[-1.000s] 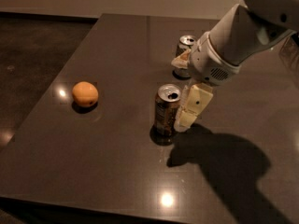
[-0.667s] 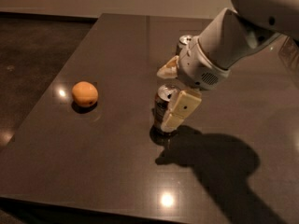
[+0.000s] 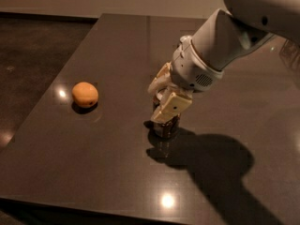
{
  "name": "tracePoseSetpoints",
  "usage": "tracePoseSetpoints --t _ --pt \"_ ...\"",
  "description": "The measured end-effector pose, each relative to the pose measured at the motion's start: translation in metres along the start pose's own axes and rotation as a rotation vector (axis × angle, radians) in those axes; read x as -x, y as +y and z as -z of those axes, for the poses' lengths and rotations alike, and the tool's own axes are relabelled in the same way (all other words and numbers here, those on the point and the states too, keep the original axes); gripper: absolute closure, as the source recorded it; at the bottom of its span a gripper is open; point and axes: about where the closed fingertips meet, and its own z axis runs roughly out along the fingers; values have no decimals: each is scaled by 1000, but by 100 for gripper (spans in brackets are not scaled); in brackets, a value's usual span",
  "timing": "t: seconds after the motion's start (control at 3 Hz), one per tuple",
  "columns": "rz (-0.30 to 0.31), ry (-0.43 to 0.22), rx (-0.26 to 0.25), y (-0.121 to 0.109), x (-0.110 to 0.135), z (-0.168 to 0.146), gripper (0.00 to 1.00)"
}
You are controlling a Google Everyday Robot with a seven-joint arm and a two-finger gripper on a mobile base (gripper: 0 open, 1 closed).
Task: Move orange can near orange
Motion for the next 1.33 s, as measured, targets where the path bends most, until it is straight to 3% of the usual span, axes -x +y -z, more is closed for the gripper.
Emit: tracePoseSetpoints --t 0.33,0.67,1.0,1.33 --pt "11 -14 -11 -10 25 -4 88" --pt "27 -27 -34 -30 62 -14 100" --pt "44 -29 -43 -53 96 -30 100" --pt "43 -22 -26 -76 110 -52 100"
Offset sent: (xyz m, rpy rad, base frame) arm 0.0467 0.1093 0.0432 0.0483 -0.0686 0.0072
